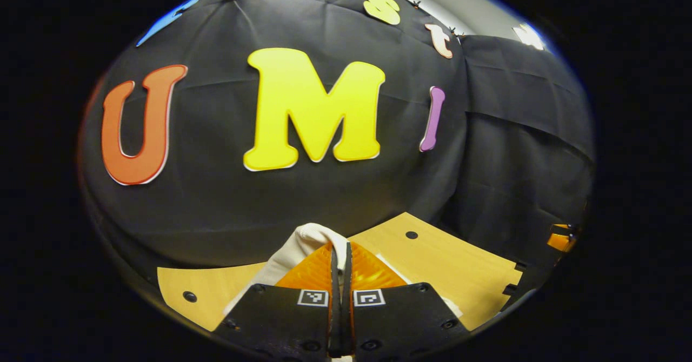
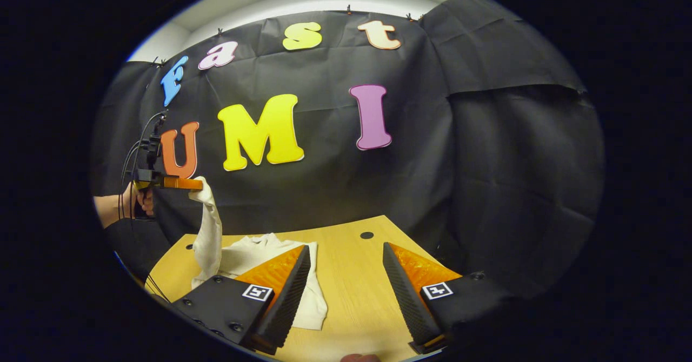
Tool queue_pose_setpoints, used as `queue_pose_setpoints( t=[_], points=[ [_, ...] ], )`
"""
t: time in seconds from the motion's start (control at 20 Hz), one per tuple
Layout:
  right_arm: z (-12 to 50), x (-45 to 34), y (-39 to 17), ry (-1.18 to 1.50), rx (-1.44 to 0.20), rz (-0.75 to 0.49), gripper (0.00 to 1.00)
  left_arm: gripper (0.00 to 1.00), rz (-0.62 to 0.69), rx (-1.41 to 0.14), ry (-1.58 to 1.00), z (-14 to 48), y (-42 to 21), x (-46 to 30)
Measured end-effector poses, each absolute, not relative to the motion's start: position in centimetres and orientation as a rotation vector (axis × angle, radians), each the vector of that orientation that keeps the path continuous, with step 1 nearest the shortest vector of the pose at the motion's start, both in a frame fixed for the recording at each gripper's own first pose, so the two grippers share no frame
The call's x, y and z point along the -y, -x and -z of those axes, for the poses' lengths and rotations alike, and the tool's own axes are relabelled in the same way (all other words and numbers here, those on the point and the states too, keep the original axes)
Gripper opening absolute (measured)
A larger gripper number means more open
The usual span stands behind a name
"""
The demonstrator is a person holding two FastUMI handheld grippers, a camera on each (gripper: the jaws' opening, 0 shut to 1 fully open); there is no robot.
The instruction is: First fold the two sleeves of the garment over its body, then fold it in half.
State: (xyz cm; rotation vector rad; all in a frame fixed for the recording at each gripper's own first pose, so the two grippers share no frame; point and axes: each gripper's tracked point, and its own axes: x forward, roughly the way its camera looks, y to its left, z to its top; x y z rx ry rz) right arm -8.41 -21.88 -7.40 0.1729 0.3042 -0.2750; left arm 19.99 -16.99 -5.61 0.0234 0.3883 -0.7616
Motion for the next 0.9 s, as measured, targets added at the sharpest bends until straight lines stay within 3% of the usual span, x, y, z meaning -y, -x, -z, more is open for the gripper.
queue_pose_setpoints(
  t=[0.35,0.9],
  points=[
    [8.0,25.7,10.5,-0.166,-0.328,0.35,0.85,0.03,0.868,-0.479,-0.034,10.9,-19.1,26.9],
    [9.7,29.3,13.0,-0.156,-0.405,0.454,0.84,0.03,0.897,-0.67,-0.196,24.8,-18.4,35.8]
  ],
)
